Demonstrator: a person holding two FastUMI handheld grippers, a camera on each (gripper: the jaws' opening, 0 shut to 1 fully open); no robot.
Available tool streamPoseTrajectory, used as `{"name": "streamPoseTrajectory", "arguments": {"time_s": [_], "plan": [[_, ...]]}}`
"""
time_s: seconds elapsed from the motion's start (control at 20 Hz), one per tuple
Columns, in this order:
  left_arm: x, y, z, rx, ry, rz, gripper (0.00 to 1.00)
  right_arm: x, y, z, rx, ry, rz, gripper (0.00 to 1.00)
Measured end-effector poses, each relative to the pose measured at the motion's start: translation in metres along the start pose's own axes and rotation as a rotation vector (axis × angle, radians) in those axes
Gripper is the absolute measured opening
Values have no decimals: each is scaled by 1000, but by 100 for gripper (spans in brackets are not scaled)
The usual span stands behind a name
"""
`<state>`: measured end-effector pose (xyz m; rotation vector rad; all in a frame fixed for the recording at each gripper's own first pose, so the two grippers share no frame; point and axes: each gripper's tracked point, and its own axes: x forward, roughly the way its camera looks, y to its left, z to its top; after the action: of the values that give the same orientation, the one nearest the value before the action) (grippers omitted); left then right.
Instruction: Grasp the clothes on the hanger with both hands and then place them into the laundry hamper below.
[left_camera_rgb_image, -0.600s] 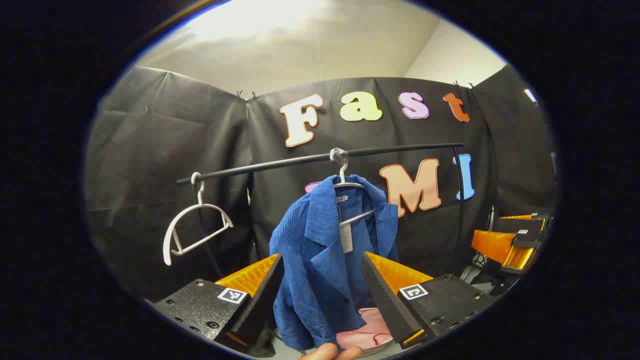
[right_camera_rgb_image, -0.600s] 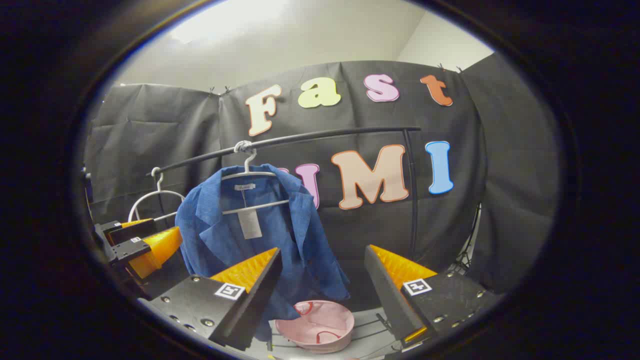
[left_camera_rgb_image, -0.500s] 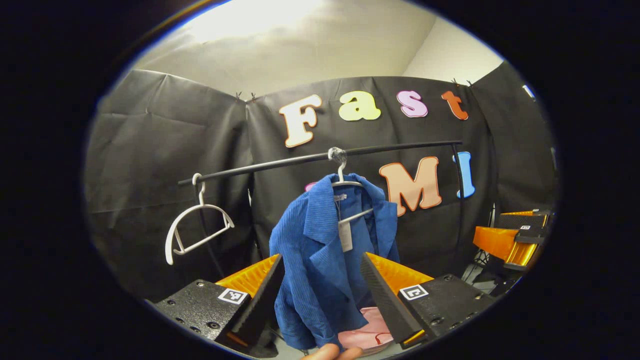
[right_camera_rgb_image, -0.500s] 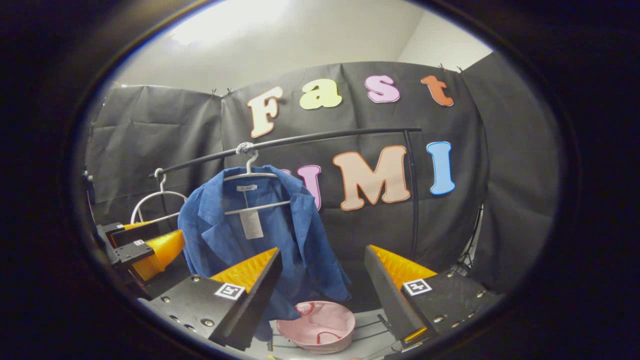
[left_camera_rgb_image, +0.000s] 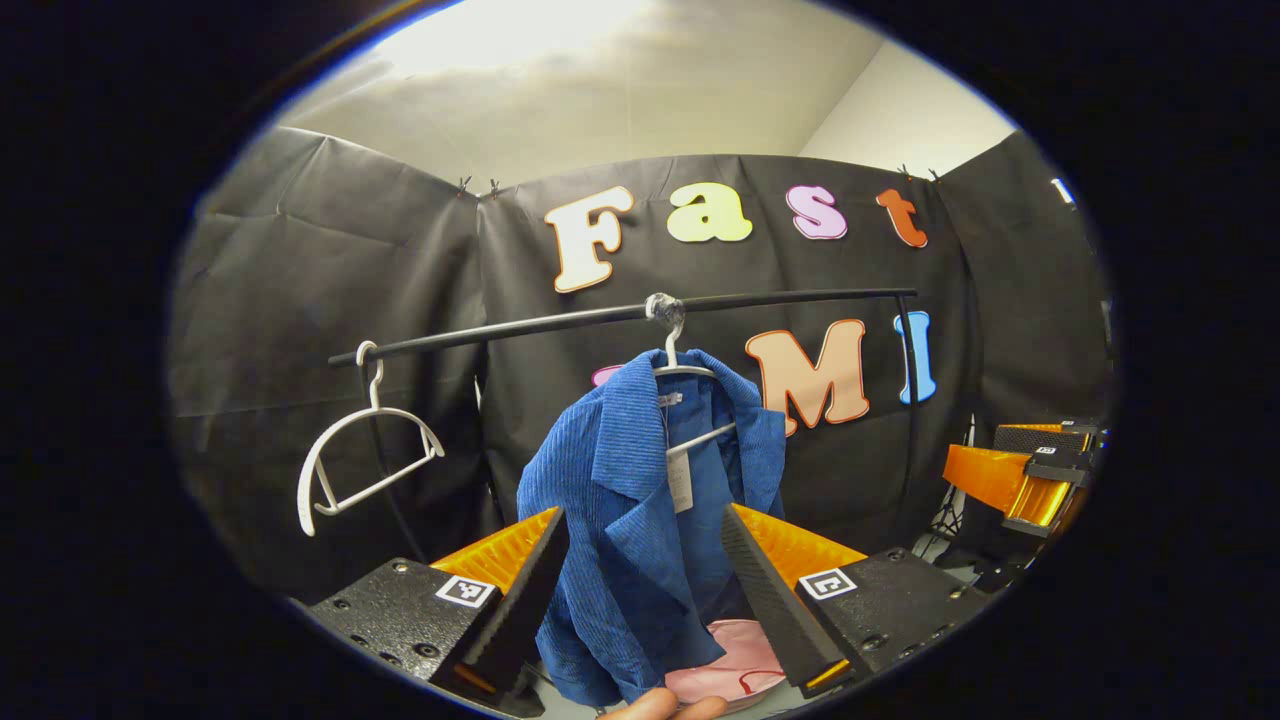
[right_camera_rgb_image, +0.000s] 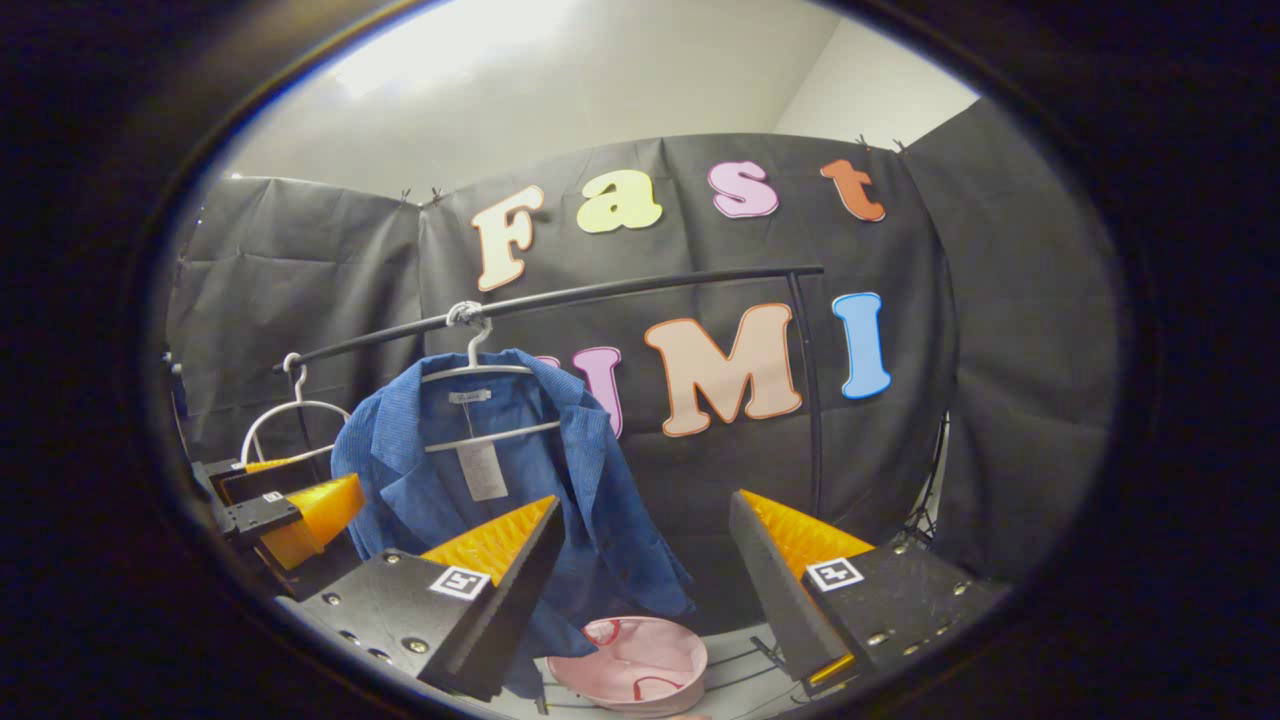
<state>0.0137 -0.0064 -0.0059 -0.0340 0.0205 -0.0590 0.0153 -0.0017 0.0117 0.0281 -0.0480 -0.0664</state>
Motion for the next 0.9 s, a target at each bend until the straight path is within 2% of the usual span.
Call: {"name": "streamPoseTrajectory", "arguments": {"time_s": [0.35, 0.4, 0.45, 0.6, 0.65, 0.7, 0.85, 0.9], "plan": [[6, -4, -13, 1, 25, -11, 99, 10, 19, -22, 3, 53, 32, 99], [8, -7, -15, -4, 28, -11, 99, 10, 20, -22, 6, 54, 32, 94], [10, -10, -16, -9, 28, -12, 99, 12, 19, -21, 4, 53, 27, 99], [21, -9, -19, -17, 17, 15, 99, 19, 19, -26, -15, 74, 17, 99], [27, -9, -22, -25, 19, 26, 94, 21, 18, -26, -22, 80, 13, 99], [34, -10, -26, -28, 16, 35, 99, 24, 17, -28, -29, 89, 7, 99], [55, -8, -43, -6, 37, 66, 98, 33, 13, -33, -56, 112, -18, 99], [60, -7, -51, -8, 49, 76, 98, 36, 12, -34, -70, 118, -29, 94]]}}
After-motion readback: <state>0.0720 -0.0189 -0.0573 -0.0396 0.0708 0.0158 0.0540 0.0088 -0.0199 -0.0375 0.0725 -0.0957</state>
